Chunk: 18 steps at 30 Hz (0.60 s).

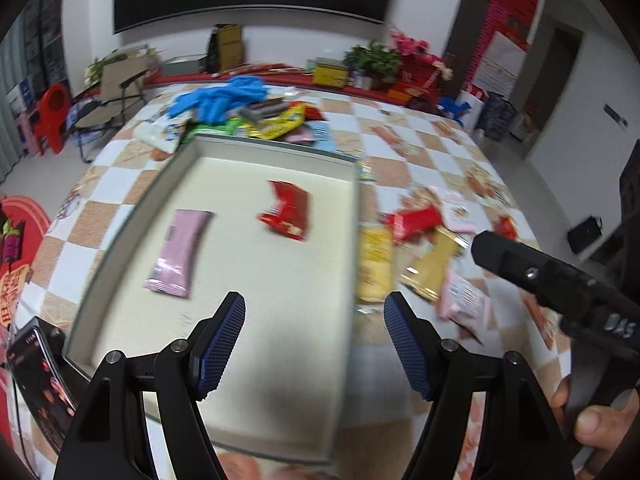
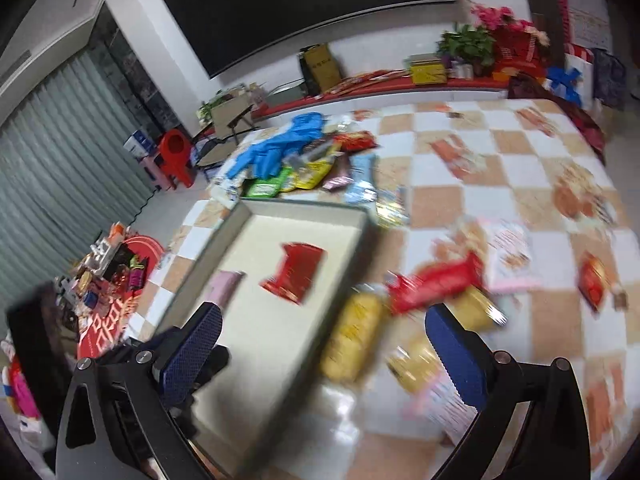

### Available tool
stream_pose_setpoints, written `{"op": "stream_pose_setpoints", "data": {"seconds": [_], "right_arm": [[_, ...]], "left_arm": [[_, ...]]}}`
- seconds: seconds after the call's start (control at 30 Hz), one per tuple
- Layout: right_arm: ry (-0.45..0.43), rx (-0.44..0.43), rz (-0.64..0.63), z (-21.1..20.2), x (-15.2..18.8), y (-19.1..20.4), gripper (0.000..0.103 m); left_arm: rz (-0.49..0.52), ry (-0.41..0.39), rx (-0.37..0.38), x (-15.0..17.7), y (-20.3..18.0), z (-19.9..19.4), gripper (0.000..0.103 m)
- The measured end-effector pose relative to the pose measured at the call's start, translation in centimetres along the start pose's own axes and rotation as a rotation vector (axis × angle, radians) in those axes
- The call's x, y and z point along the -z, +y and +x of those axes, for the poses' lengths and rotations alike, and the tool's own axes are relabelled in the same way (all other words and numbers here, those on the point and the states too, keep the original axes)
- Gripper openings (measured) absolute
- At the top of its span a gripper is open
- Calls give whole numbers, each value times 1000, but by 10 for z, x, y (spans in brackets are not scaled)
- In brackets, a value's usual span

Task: Organize snacks
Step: 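Open both tools to drop the snacks into the tray, then grasp the Crispy Cranberry pouch with the left tool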

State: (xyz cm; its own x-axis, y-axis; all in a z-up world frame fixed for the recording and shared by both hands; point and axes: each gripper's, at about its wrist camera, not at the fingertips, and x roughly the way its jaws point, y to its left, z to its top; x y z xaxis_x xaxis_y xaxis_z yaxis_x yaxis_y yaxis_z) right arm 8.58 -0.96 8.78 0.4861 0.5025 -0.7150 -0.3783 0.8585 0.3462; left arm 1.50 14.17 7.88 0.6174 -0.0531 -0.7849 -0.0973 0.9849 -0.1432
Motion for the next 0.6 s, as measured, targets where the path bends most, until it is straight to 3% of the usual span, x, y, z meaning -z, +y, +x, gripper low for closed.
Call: {"op": "stream_pose_setpoints", "data": {"seconds": [0.17, 0.27, 0.43, 0.6], "right_arm": [[-42, 125, 41, -35, 40, -54, 102], [-5, 227, 61, -38, 64, -87, 102], [74, 271, 69, -27, 84, -114, 102], [90, 354, -38, -15, 90, -104, 103]], "left_arm": [[128, -6, 54, 28, -62, 0, 76], [180, 31, 80, 44, -88, 15, 76], [192, 69, 66, 62, -95, 37, 76], [201, 87, 43, 72, -91, 51, 76]]}}
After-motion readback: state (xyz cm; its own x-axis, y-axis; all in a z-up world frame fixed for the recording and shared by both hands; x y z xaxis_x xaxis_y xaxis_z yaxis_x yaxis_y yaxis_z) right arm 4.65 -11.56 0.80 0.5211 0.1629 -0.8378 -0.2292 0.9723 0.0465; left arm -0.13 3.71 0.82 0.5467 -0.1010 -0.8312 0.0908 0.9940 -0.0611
